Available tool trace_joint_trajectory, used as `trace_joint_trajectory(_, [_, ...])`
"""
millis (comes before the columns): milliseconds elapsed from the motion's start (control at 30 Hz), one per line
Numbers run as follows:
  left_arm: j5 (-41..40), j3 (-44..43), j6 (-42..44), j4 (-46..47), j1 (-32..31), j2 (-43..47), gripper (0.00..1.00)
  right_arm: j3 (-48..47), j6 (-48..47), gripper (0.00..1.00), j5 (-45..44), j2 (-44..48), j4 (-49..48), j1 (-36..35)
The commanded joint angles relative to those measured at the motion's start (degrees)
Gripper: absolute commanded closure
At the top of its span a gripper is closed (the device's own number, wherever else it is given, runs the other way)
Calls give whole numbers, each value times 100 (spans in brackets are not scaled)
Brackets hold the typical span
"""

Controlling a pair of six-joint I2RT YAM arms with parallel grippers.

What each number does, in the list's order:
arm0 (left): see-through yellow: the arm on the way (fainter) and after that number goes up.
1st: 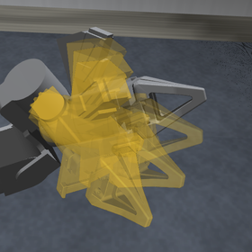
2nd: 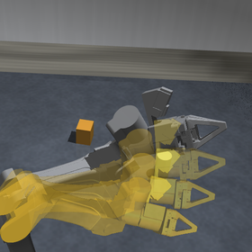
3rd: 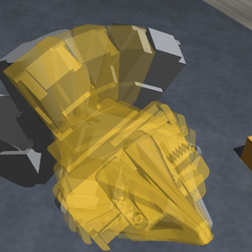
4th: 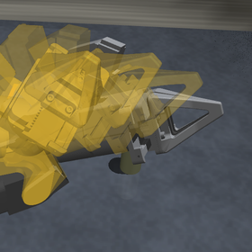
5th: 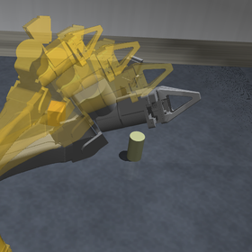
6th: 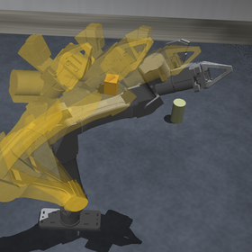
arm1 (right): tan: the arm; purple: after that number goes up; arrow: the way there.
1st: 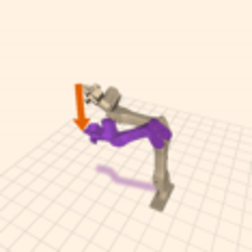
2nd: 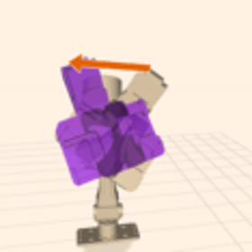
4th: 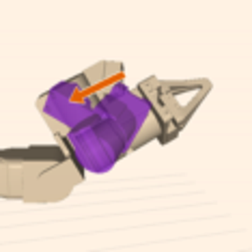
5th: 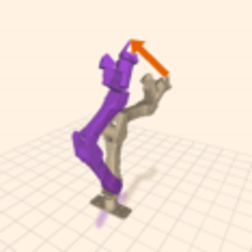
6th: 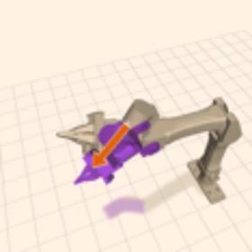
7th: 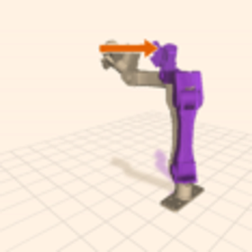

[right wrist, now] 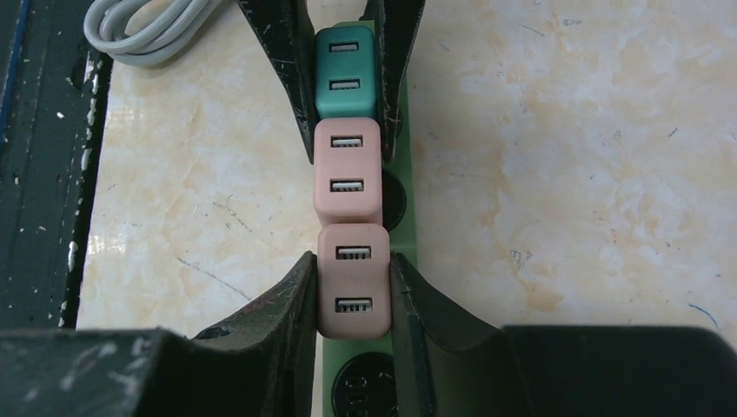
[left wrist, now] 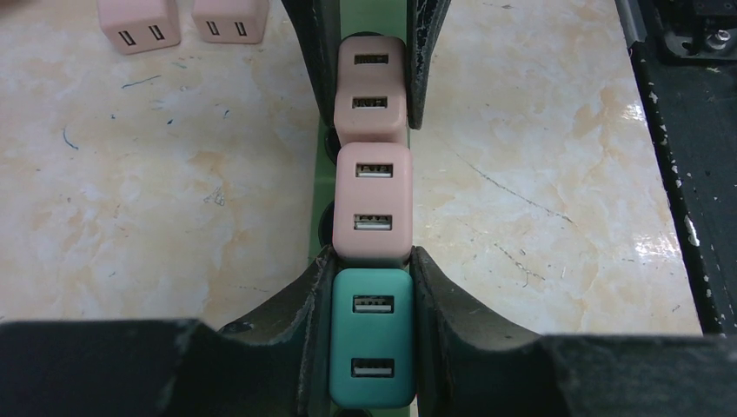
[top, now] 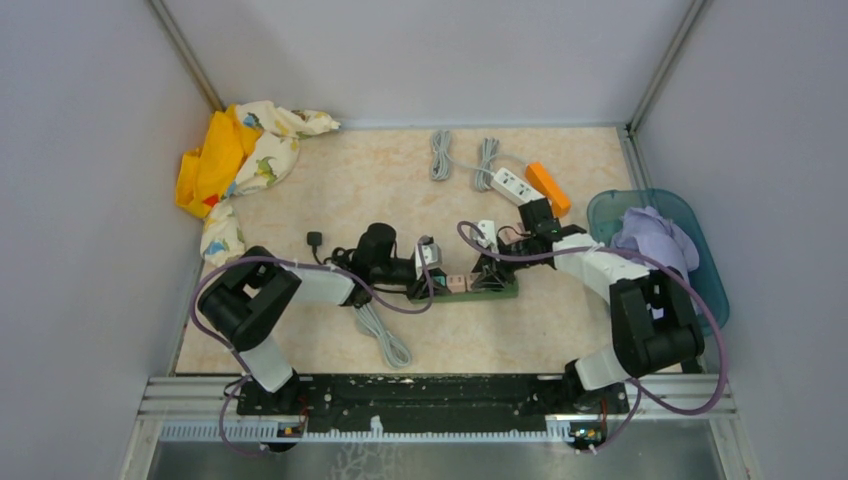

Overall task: Pull the plug off the socket
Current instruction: Remove the plug from the socket.

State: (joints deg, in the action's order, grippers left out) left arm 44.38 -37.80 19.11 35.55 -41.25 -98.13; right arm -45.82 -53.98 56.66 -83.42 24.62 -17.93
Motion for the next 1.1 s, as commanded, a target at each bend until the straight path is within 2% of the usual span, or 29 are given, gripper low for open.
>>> trace_joint_trajectory(0, [-53, 71, 12, -224, -29, -88, 99, -457, -1244, 100, 613, 134, 869, 182])
trace_joint_trajectory(67, [-50, 56, 13, -232, -23, -99, 99, -537, -1821, 100, 758, 49, 1327, 178])
trace_joint_trajectory(133, [-36, 46, 24, -254, -22, -110, 99, -543, -1814, 100, 851, -33, 1292, 68])
trace_joint_trajectory(200, [-33, 43, 33, -259, -24, -106, 99, -481, -1172, 100, 770, -74, 740, -199])
trace_joint_trajectory(300, [-47, 66, 23, -244, -31, -81, 99, -315, 741, 100, 588, -97, -682, -428])
trace_joint_trajectory(433, [-76, 130, -2, -174, -31, -45, 99, -267, 1450, 100, 676, -163, -1258, -116])
trace_joint_trajectory(500, [-76, 124, -4, -171, -23, -53, 99, -200, 1346, 100, 813, -122, -1257, 189])
trace_joint_trajectory(667, [-61, 74, 6, -215, -23, -83, 99, -364, -859, 100, 669, -90, 385, 247])
trace_joint_trajectory(733, [-60, 88, 9, -215, -23, -75, 99, -457, -1187, 100, 691, -119, 837, 195])
trace_joint_trajectory(833, [-74, 106, 5, -189, -25, -61, 99, -474, -1050, 100, 543, -104, 751, -183])
trace_joint_trajectory(933, [-70, 59, 2, -231, -23, -99, 99, -278, 81, 100, 69, 43, -392, -672])
trace_joint_trajectory(1000, [-83, 60, -4, -235, -30, -90, 99, -232, 684, 100, -52, 133, -881, -689])
trace_joint_trajectory(1067, [-93, 100, -12, -189, -24, -65, 99, -304, 669, 100, -112, 156, -744, -516])
